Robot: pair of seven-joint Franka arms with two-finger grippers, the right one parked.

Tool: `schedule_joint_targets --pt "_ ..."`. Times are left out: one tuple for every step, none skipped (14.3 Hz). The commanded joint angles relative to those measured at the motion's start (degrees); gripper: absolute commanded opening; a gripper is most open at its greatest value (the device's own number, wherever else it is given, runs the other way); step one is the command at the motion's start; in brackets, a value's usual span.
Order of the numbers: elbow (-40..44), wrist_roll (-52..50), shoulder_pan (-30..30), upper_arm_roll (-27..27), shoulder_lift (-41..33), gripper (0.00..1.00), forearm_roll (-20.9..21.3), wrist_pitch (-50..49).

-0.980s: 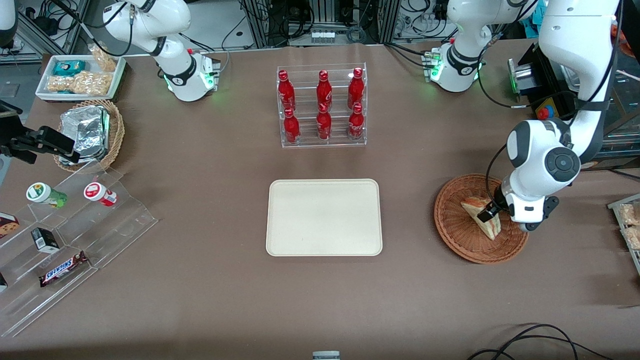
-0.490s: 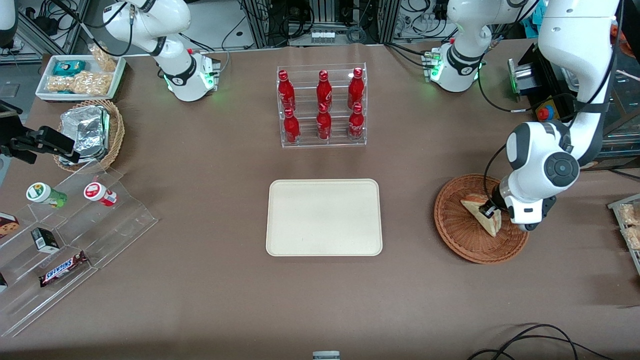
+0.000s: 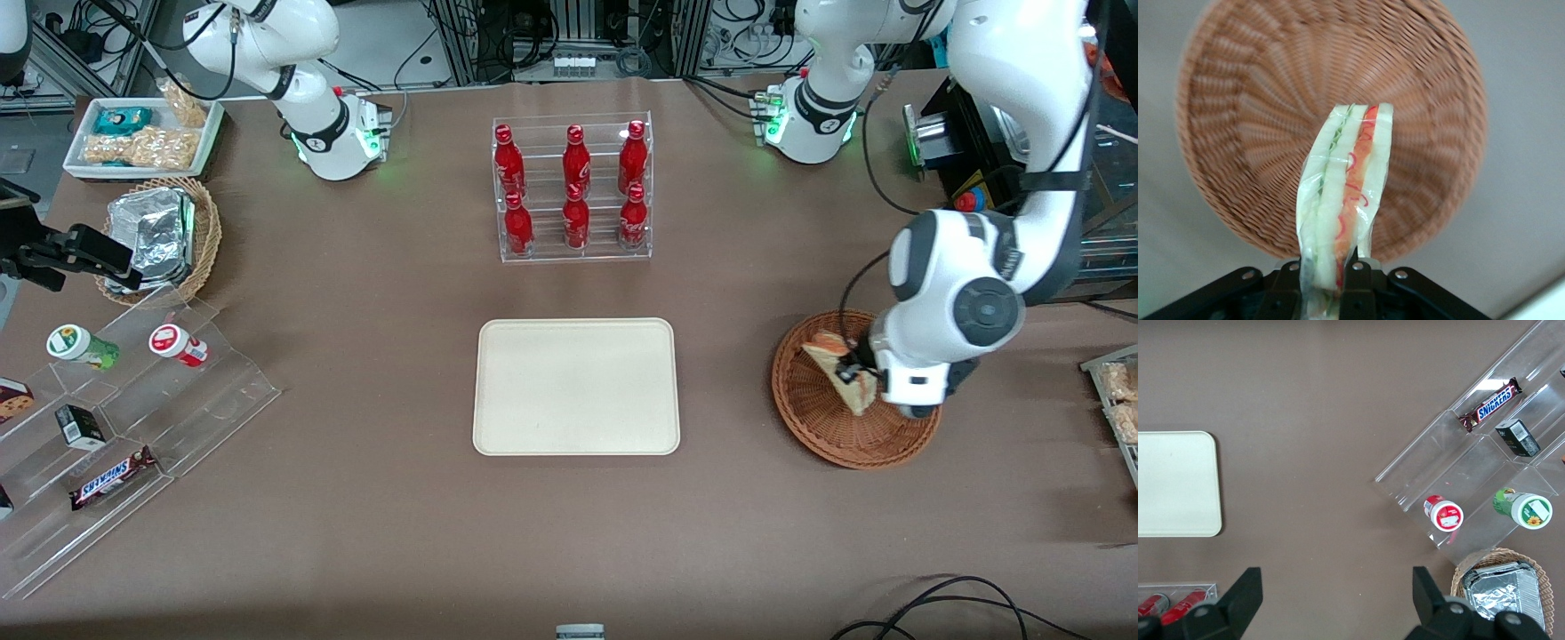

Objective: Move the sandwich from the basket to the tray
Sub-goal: 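Carry the held sandwich with the left gripper over the cream tray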

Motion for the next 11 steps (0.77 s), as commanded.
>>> schedule_joint_targets --pt "3.23 0.18 -5.84 -1.21 2.4 0.06 -0.13 -0.26" --pt "6.2 0.18 -8.21 -1.39 4.15 0.06 -0.13 0.09" --pt "9.89 0.27 -10.58 -1.48 6.26 0.06 -0.13 0.1" --pt "13.14 0.27 -12.17 -1.48 8.11 0.08 -0.21 0.01" --pt "16.31 0.27 -14.27 -1.57 10.13 0.09 -0.13 -0.08" --pt "19.56 0.44 -16.82 -1.48 12.24 0.09 0.31 -0.08" --pt "21.86 1.49 -19.02 -1.48 14.09 0.1 1.1 -0.08" --pt "24.05 2.19 -21.48 -1.48 15.84 0.1 1.45 0.09" --pt "26.08 1.85 -22.98 -1.48 17.43 0.1 1.46 0.1" --pt "28.27 1.68 -24.56 -1.48 19.27 0.09 1.11 0.18" --pt "30.3 1.33 -25.97 -1.48 20.77 0.09 0.93 0.18"
